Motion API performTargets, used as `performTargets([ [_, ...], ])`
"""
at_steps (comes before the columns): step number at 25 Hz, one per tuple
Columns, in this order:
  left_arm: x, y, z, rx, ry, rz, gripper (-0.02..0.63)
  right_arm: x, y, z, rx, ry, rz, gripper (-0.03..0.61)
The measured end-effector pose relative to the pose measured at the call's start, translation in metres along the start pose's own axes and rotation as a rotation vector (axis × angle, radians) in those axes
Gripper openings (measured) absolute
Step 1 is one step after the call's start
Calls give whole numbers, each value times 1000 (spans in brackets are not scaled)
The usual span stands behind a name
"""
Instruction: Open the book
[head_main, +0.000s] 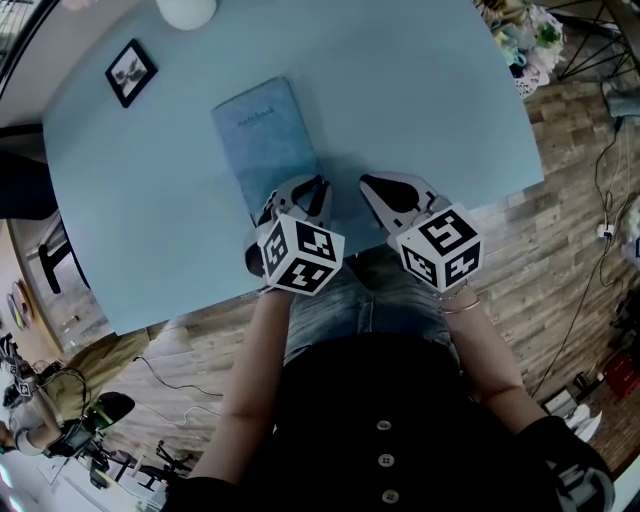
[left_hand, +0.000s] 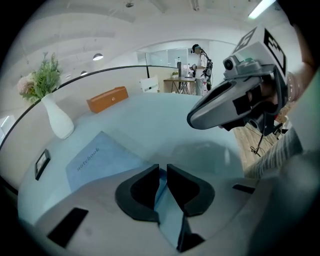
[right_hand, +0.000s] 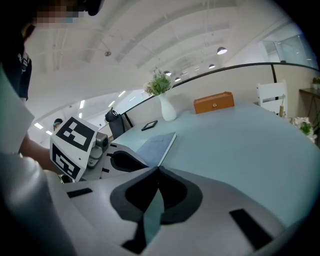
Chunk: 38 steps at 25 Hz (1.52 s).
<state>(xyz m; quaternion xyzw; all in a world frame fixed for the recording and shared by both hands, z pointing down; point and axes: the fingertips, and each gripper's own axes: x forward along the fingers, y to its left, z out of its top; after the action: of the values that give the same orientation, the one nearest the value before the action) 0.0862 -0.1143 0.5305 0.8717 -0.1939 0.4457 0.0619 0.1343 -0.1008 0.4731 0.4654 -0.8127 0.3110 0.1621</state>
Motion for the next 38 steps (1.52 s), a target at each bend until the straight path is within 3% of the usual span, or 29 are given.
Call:
performTargets([
  [15,-27,8,14,-132,-114,-28,26,10,14,12,-63,5,54,3],
  [29,-59,20,17,-222,-182,51,21,24,29,34,-135,0,107,3],
  [38,-87,34,25,-322,-276,66,21,33,43,44,-198,9,139,3],
])
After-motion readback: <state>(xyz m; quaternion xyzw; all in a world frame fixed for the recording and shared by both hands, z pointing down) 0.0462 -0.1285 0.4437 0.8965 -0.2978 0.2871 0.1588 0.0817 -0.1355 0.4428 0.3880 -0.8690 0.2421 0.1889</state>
